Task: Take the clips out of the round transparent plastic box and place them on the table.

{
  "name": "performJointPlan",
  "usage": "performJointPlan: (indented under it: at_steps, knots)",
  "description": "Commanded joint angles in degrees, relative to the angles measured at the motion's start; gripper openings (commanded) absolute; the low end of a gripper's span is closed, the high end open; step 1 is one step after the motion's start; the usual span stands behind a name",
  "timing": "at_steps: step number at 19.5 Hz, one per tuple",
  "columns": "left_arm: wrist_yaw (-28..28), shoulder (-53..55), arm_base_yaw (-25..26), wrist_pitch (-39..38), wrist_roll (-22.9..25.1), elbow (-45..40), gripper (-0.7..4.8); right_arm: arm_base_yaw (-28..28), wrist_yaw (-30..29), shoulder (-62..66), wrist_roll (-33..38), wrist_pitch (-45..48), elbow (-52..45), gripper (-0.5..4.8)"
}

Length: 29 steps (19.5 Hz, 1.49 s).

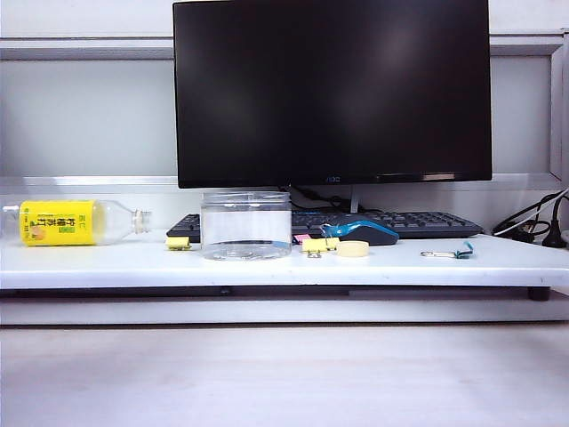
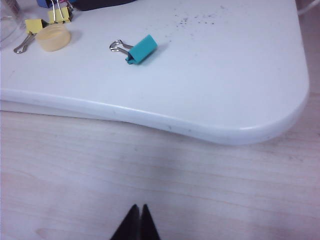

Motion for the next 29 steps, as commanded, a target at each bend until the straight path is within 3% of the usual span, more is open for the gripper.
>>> performJointPlan:
  at_steps: [1,6,13,17,29]
  knots:
    - [0.04,-2.89,2.01,0.22,-0.15,-0.11,-0.06,0.04,0.04,-1.31,0.22,0.17,0.15,-0.01]
    - [0.02,-9.42,9.27,0.28,-0.15,-0.11,-0.06,-0.59,-0.17,-9.55,0.22,0.42,0.15,-0.01]
    - [0.0,-12.17,17.66,0.28,-0.15,-0.11,-0.06,-7.96,-0.2,-11.28,0.22,0.5,0.17,-0.01]
    - [-0.11,-12.63,19.32,0.24,-0.15,-0.11,-0.06,-10.71,-0.13,-14.93,0.22,1.38,0.2,-0.01]
    - [0.02,-12.92,19.21,0.24,-0.15,-0.11,-0.06,-10.82,-0.17,-14.93,0.22,1.46,0.26,-0.01]
